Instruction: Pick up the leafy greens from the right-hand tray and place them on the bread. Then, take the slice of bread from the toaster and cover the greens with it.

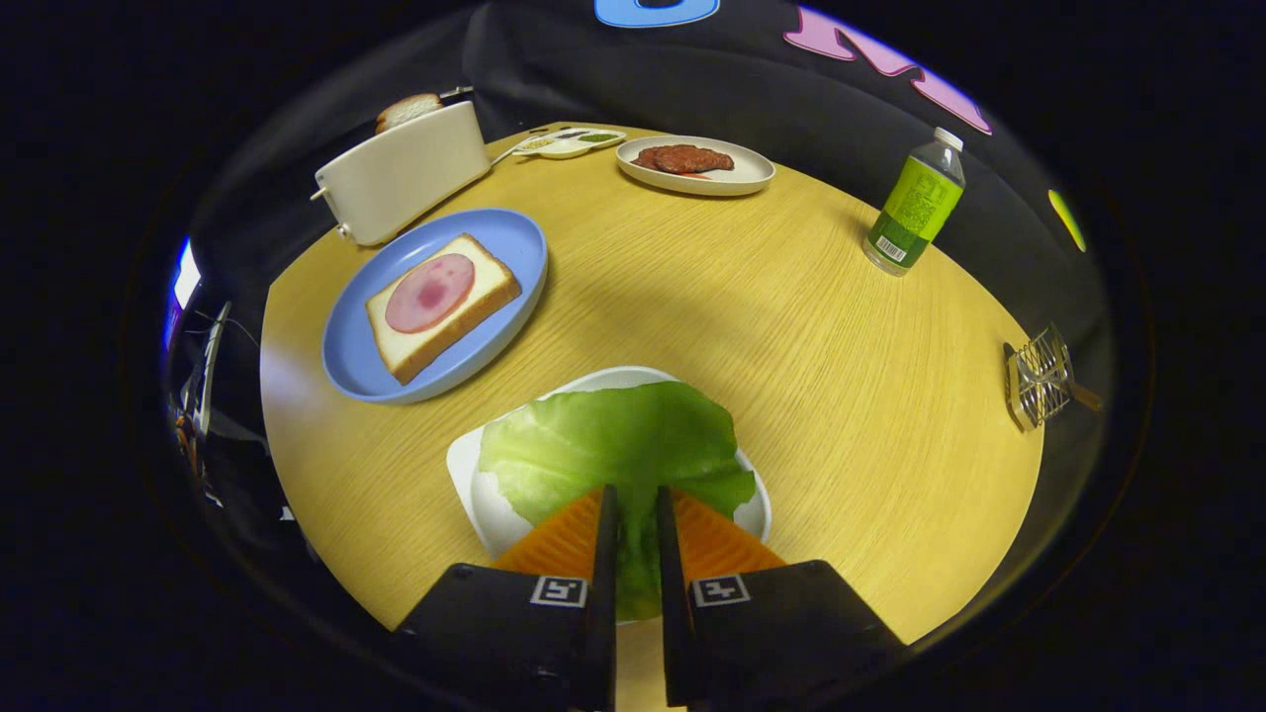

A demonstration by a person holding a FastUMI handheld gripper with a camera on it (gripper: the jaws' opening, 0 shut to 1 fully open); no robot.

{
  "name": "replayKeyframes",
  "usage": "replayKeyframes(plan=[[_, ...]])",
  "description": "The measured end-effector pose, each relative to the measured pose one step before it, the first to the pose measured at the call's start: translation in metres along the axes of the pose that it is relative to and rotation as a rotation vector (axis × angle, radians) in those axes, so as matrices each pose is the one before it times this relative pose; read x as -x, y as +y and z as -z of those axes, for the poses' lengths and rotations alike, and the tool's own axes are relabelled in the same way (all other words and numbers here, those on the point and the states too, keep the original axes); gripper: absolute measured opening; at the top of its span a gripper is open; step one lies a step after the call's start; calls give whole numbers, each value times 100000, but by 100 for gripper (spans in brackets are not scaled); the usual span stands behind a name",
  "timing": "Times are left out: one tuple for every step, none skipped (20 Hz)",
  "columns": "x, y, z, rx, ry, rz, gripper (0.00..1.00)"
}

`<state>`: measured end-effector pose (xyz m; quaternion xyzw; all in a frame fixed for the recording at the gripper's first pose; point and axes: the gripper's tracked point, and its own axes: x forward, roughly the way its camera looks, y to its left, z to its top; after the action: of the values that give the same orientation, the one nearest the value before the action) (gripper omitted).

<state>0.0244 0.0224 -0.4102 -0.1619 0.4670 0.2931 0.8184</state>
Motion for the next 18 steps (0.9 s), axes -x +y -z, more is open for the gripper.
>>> replayKeyframes(plan=[[-238, 296, 27, 1740, -797, -600, 24], [258, 359, 61, 994, -414, 917, 10], [-21, 23, 28, 581, 79, 251, 10], [-40, 184, -51, -942, 182, -938, 8], [128, 152, 122, -2168, 320, -924, 6], [56, 191, 86, -3101, 1062, -1599, 6], [272, 207, 265, -3686, 1305, -1015, 6], [707, 175, -462, -3244, -874, -794, 6], [631, 80, -282, -1456, -933, 49, 6], [730, 249, -449, -1821, -1272, -180, 6], [655, 267, -77, -1295, -517, -295, 5], [618, 380, -272, -1153, -486, -713, 5], [774, 309, -252, -813, -525, -376, 5], [695, 289, -318, -535, -516, -82, 5], [674, 265, -424, -138, -658, 27, 5], [662, 322, -614, 168, -1227, -287, 5], [626, 402, -627, 408, -1093, -94, 5], [593, 422, -748, 360, -934, -284, 5]])
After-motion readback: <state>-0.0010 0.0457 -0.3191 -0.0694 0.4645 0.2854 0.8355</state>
